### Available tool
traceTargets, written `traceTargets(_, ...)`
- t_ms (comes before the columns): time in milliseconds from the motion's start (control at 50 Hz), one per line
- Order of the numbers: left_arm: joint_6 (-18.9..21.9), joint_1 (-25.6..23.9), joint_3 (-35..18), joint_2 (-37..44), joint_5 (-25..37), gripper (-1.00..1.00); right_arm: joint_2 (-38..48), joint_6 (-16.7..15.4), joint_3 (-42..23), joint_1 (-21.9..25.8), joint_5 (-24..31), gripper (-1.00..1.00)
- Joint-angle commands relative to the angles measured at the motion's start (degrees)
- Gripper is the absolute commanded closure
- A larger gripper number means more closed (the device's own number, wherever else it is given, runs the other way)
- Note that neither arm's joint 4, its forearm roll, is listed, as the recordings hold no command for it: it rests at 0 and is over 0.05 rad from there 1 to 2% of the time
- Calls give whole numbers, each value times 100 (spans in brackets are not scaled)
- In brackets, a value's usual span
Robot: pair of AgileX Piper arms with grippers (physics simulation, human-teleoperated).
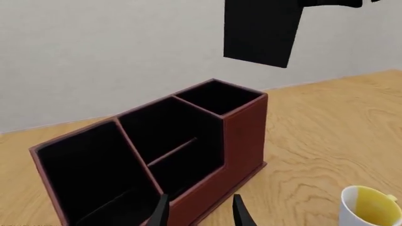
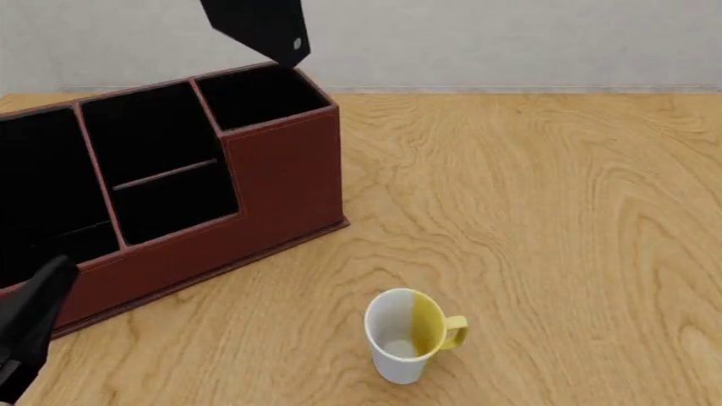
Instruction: Pick up the book and place it in the right compartment of the caddy.
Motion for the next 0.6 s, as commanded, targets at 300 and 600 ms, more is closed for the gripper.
traceTargets(300,-47,210,-36,0,63,-100,947,202,-858,-250,-67,100)
traceTargets(600,-43,264,233,0,-194,-100,1411,307,-1325,-347,35,100)
